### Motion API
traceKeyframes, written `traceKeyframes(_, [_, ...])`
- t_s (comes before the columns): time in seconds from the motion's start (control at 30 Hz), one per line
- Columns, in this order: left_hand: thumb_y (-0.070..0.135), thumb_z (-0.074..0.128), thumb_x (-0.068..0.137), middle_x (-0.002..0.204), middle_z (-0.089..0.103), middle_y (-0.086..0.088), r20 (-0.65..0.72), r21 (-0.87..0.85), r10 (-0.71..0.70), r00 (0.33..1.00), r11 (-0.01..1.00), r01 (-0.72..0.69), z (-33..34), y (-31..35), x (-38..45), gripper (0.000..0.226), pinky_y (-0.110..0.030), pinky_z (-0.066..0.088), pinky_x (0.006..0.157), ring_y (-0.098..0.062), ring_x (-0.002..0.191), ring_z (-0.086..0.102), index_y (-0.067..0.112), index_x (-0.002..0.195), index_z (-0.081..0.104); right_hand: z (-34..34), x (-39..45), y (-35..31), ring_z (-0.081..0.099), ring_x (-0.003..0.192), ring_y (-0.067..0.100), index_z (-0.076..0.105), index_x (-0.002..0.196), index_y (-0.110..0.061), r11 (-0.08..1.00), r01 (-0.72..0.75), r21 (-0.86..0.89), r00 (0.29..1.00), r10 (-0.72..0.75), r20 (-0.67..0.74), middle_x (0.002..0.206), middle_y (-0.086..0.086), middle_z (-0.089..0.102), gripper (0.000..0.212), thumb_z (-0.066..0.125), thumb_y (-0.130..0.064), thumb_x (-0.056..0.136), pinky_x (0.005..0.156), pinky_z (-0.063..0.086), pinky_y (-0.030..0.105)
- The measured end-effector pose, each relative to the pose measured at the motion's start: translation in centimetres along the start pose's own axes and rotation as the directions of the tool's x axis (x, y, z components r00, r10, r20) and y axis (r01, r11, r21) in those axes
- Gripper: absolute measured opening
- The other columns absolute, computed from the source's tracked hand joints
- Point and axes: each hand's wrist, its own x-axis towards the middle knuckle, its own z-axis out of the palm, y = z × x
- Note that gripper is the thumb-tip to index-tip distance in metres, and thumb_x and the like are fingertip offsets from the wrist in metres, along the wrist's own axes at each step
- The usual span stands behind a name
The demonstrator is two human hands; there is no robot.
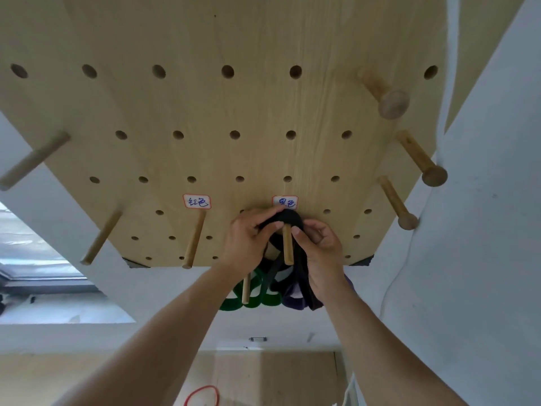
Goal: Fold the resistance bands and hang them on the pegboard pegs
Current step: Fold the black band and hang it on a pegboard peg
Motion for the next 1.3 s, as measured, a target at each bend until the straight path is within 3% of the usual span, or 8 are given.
traceKeyframes(0.23, [0.016,0.068,0.095,0.122,0.068,0.014,0.089,0.012,-0.022,0.996,1.000,0.021,-0.3,-0.8,-0.1,0.043,-0.018,0.049,0.098,-0.002,0.114,0.063,0.029,0.135,0.062,-1.4,0.3,0.6,0.072,0.077,0.015,0.054,0.087,-0.012,0.980,0.008,-0.201,0.997,0.008,0.079,0.079,0.002,0.075,0.028,0.078,0.003,0.084,0.077,0.056,0.031])
traceKeyframes(0.43, [0.022,0.068,0.096,0.102,0.065,0.017,0.094,0.038,-0.135,0.986,0.990,0.132,0.2,-1.5,-0.4,0.027,-0.005,0.043,0.078,0.011,0.092,0.058,0.020,0.123,0.065,-1.9,0.1,1.1,0.069,0.072,0.015,0.056,0.081,-0.015,0.957,0.012,-0.289,0.998,0.007,0.065,0.075,0.002,0.072,0.029,0.082,-0.002,0.081,0.074,0.053,0.031])
traceKeyframes(0.63, [0.027,0.060,0.100,0.115,0.069,0.005,0.124,0.139,-0.110,0.986,0.986,0.092,-0.5,-1.8,-0.4,0.030,-0.036,0.055,0.096,-0.014,0.109,0.063,0.022,0.130,0.062,-3.3,-1.1,-1.4,0.070,0.078,0.021,0.063,0.084,-0.015,0.943,0.053,-0.329,0.998,-0.040,0.045,0.083,0.008,0.074,0.025,0.085,-0.005,0.079,0.080,0.057,0.040])
traceKeyframes(0.77, [0.028,0.056,0.102,0.112,0.068,0.002,0.138,0.196,-0.097,0.986,0.978,0.069,-1.0,-1.8,-0.4,0.030,-0.040,0.057,0.088,-0.016,0.099,0.065,0.023,0.132,0.059,-3.9,-1.5,-3.7,0.075,0.092,0.037,0.060,0.092,-0.014,0.924,0.073,-0.375,0.996,-0.049,0.074,0.093,0.017,0.078,0.027,0.083,-0.003,0.082,0.088,0.060,0.045])
traceKeyframes(0.9, [0.026,0.054,0.103,0.113,0.066,0.001,0.178,0.258,-0.055,0.982,0.966,0.007,-1.5,-1.9,-0.2,0.029,-0.042,0.056,0.087,-0.018,0.101,0.064,0.023,0.132,0.058,-3.9,-0.8,-5.8,0.074,0.074,0.014,0.059,0.092,-0.014,0.831,0.156,-0.535,0.986,-0.102,0.129,0.085,0.004,0.079,0.028,0.084,-0.009,0.081,0.073,0.056,0.027])
traceKeyframes(1.03, [0.029,0.053,0.104,0.112,0.067,0.003,0.198,0.267,-0.070,0.978,0.964,0.015,-1.4,-2.5,-0.6,0.029,-0.042,0.057,0.087,-0.017,0.102,0.065,0.024,0.132,0.056,-4.0,0.4,-6.4,0.076,0.086,0.014,0.063,0.090,-0.022,0.745,0.229,-0.626,0.973,-0.149,0.178,0.088,-0.004,0.079,0.026,0.086,-0.015,0.080,0.081,0.057,0.029])
traceKeyframes(1.2, [0.030,0.054,0.103,0.114,0.067,0.000,0.180,0.242,-0.113,0.977,0.968,0.067,-0.9,-3.1,-1.7,0.032,-0.042,0.056,0.088,-0.020,0.102,0.064,0.022,0.134,0.057,-3.0,0.4,-5.3,0.076,0.084,0.015,0.063,0.093,-0.015,0.833,0.216,-0.509,0.975,-0.153,0.162,0.088,0.000,0.079,0.025,0.082,-0.004,0.082,0.074,0.059,0.026])
traceKeyframes(1.3, [0.032,0.055,0.102,0.113,0.068,0.000,0.168,0.241,-0.169,0.971,0.962,0.126,-0.9,-4.1,-2.4,0.031,-0.043,0.057,0.087,-0.021,0.101,0.065,0.021,0.131,0.058,-1.8,0.2,-4.0,0.073,0.084,0.021,0.064,0.092,-0.016,0.905,0.160,-0.394,0.985,-0.118,0.129,0.094,0.008,0.079,0.024,0.080,0.000,0.083,0.084,0.060,0.043])
